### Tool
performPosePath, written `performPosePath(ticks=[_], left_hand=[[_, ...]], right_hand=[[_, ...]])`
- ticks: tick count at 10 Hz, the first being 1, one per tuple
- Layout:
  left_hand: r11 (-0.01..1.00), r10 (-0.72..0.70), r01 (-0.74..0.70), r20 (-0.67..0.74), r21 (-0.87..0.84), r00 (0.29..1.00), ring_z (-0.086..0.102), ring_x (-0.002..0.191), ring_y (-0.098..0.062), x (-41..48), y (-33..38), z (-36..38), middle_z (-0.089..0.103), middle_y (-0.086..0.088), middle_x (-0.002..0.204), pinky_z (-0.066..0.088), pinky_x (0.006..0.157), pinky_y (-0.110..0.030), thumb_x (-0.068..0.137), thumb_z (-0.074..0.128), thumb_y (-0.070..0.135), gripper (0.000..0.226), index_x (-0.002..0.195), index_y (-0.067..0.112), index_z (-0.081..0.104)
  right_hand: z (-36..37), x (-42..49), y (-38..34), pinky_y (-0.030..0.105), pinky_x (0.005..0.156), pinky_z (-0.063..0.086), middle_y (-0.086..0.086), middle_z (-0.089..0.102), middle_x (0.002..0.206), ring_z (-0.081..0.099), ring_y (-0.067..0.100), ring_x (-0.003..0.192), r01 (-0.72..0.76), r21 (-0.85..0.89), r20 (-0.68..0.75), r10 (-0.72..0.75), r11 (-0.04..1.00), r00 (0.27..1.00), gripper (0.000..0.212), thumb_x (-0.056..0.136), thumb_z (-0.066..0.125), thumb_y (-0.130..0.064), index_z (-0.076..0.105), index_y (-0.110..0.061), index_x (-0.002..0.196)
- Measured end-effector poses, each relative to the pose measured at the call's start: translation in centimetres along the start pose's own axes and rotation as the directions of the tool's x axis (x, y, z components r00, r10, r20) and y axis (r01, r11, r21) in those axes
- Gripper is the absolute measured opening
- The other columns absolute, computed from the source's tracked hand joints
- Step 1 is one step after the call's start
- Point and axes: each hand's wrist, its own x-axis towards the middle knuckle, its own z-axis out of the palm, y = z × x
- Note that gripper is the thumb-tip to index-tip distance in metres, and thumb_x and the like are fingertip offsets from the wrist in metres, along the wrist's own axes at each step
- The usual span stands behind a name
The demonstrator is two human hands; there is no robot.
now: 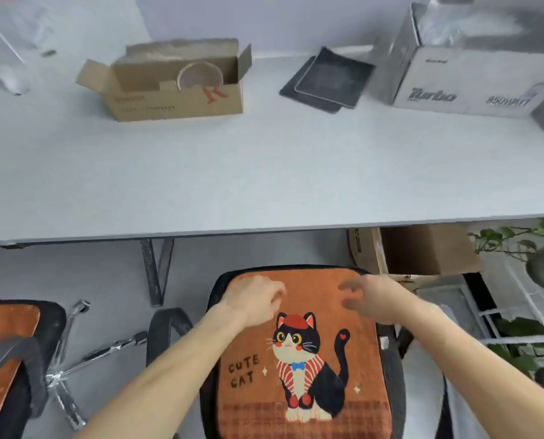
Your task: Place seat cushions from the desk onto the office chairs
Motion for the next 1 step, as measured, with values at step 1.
performPosePath(ticks=[1], left_hand=[[0.986,0.123,-0.165,-0.612,-0.013,0.781,0.062,0.102,-0.017,1.87,-0.14,-7.55,0.066,0.006,0.111,0.056,0.077,-0.037,0.097,0.048,0.038,0.028,0.116,0.027,0.066]], right_hand=[[-10.07,-4.57,-1.95,0.019,0.090,0.048,-0.020,0.065,0.126,0.063,-0.001,0.100,0.185,0.288,-0.333,-0.083,0.940,0.939,0.031,0.095,0.057,-0.046,0.063,-0.046,0.125]])
